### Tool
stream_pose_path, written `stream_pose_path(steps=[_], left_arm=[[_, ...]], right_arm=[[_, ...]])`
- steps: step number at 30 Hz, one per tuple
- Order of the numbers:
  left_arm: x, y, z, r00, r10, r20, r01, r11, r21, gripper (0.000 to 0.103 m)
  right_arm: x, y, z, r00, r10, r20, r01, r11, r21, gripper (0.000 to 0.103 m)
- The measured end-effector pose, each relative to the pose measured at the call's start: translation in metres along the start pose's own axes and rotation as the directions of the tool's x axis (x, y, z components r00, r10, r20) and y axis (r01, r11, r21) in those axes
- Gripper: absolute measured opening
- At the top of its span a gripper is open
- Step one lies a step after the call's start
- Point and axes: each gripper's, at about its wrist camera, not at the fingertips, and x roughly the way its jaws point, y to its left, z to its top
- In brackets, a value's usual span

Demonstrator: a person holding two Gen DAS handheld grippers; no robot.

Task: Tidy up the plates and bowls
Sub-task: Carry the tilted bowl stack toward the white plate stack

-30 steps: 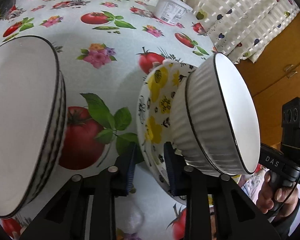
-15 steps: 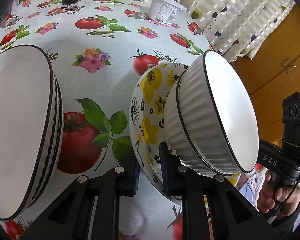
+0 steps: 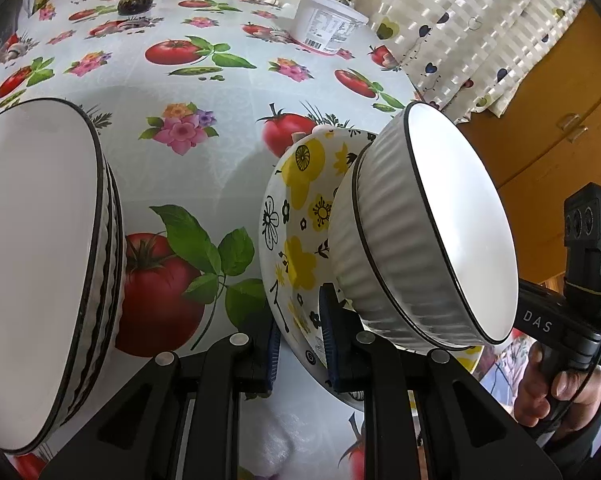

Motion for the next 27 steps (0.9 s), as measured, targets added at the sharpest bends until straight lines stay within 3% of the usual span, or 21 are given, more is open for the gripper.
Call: stream_pose_path(steps=[27], left_arm=[[0.0006,-0.0054,0.003,1.0,0.015,-0.006,-0.014,1.0,0.021,0.017]], right_arm=[[-0.0086,-0.0013,-0.002,1.0,0.013,0.015,-0.013,1.0,0.026,0.01]])
